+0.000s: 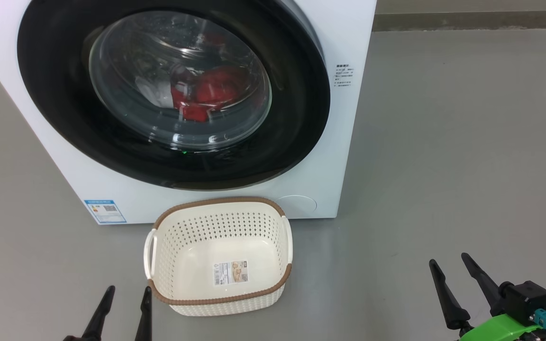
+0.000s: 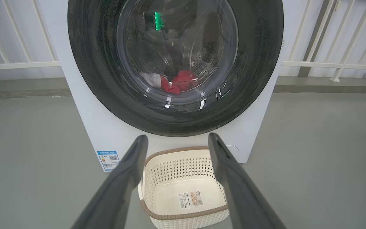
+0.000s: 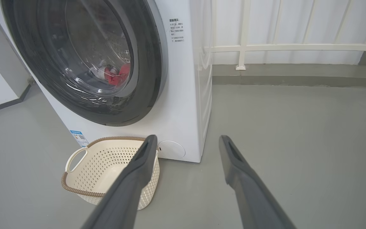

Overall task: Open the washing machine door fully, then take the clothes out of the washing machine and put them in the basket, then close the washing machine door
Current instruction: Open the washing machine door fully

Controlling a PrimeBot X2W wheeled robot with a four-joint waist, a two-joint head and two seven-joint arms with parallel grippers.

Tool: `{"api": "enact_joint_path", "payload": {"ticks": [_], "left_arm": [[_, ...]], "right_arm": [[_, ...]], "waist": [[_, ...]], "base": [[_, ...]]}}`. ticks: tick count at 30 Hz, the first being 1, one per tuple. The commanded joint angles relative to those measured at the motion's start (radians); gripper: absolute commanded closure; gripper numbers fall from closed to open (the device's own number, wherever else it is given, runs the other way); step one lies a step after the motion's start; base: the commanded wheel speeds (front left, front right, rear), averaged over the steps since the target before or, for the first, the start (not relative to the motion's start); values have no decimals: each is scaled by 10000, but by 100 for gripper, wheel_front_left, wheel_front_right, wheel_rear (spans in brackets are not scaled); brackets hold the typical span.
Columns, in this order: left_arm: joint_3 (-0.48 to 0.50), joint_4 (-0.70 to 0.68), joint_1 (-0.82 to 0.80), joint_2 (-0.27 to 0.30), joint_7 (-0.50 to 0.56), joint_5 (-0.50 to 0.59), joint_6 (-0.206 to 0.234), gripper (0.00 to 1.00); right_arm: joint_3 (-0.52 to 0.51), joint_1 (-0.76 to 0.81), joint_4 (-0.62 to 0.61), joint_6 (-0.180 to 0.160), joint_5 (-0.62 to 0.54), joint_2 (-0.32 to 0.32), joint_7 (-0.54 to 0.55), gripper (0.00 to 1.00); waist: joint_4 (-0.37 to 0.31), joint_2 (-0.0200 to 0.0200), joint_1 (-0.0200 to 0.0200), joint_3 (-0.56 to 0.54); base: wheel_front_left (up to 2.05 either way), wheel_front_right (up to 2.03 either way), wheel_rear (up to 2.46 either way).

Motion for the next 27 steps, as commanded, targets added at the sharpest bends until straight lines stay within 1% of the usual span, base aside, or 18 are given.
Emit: {"api": "enact_joint_path", "payload": {"ticks": [1, 4, 5, 6, 7, 14, 16, 21, 27], "left_arm": [[322, -283, -157, 116, -122, 3, -30, 0], [290, -303, -159, 113, -122, 8, -30, 0], [286, -314, -166, 112, -122, 12, -30, 0], [282, -324, -175, 111, -122, 16, -30, 0], [280, -337, -187, 110, -122, 18, -30, 0], [136, -399, -453, 98, -122, -21, -30, 0], [74, -405, -561, 94, -122, -48, -30, 0], [-182, -384, -963, 89, -122, -116, -30, 0], [-483, -392, -1566, 122, -122, -253, -30, 0]], "right_arm": [[208, -28, -277, 16, -27, -102, -122, 0], [228, -53, -297, 16, 183, -43, -122, 0], [246, -104, -302, 16, 239, -52, -122, 51], [284, -174, -311, 16, 315, -57, -122, 84], [325, -268, -327, 16, 430, -55, -122, 100], [339, -1580, -525, 16, 1657, 21, -122, 100], [274, -2072, -540, 16, 2236, 122, -122, 100], [204, -3289, -246, 16, 3142, 72, -122, 100], [121, -4837, 364, 16, 3889, -105, -122, 100]], "waist": [[10, 0, -1, 5], [41, 0, -1, 32], [49, 0, -1, 46], [58, 0, -1, 61], [65, 0, -1, 88], [138, 0, -1, 482], [186, 0, -1, 601], [444, 0, -1, 1055], [834, 0, -1, 1616]], "base": [[0, 0, 0], [0, 0, 0], [0, 0, 0], [0, 0, 0], [0, 0, 0], [0, 0, 0], [0, 0, 0], [0, 0, 0], [0, 0, 0]]}}
